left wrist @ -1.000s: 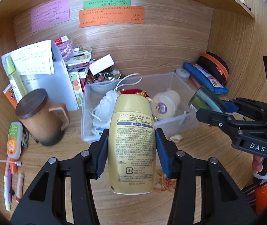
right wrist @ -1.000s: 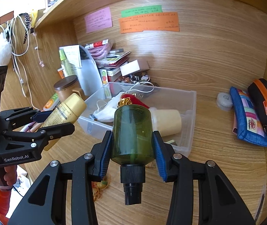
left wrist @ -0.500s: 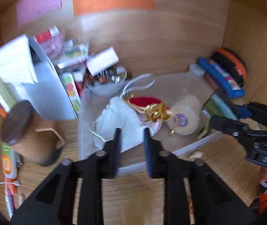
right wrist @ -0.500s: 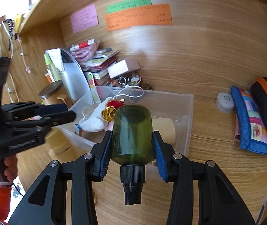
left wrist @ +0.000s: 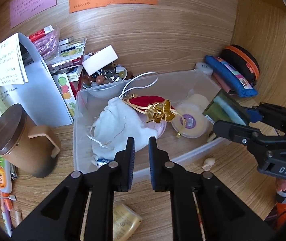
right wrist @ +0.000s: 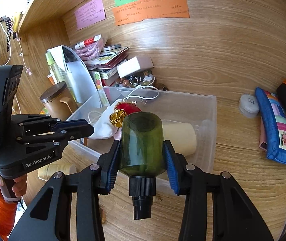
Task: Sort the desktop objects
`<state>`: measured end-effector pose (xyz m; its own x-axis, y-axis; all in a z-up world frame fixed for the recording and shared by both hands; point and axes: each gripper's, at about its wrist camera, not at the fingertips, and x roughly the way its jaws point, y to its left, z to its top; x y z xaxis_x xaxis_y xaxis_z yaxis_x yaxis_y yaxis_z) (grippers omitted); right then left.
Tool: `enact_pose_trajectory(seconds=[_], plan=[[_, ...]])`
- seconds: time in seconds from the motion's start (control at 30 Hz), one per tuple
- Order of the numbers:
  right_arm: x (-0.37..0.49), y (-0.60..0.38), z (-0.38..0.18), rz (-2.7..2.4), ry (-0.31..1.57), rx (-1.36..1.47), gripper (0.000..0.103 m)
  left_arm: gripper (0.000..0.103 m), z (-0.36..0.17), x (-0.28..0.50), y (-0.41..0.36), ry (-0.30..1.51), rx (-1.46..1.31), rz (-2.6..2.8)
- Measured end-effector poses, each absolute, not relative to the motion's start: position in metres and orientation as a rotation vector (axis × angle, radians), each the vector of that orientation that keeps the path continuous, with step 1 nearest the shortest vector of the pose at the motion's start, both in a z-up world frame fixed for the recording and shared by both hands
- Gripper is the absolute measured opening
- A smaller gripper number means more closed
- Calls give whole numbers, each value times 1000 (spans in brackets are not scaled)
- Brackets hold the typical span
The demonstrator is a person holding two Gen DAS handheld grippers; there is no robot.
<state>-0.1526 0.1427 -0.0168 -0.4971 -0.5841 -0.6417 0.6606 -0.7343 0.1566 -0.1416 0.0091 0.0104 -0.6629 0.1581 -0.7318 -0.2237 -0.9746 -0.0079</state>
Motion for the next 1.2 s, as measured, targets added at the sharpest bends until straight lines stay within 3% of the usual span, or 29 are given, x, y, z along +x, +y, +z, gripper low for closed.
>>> enact_pose_trajectory(seconds=[0.07, 0.13, 0.27, 0.33, 0.77, 0.87, 1.03, 1.2], plan=[[-150, 143, -15, -2225, 145, 894, 39, 17, 13, -133, 6, 126, -1157, 2688], [-146, 145, -14, -2223, 147, 886, 39, 26, 16, -123, 2, 133, -1144, 2695], [-136, 149, -10, -2225, 155, 871, 39, 56, 18, -95, -8, 189, -1114, 2716], [-130, 152, -8, -2227, 158, 863, 38, 63, 15, -80, -13, 224, -1115, 2711], [-87, 159, -20, -2189, 143, 870, 39, 66, -44, -54, -29, 349, -1356, 2594], [-79, 160, -27, -2180, 140, 891, 39, 74, -53, -57, -30, 364, -1380, 2586], [-73, 156, -38, -2148, 152, 921, 39, 75, -60, -63, -29, 397, -1402, 2564], [-70, 145, -44, -2116, 167, 932, 39, 57, -60, -76, -36, 317, -1416, 2521]])
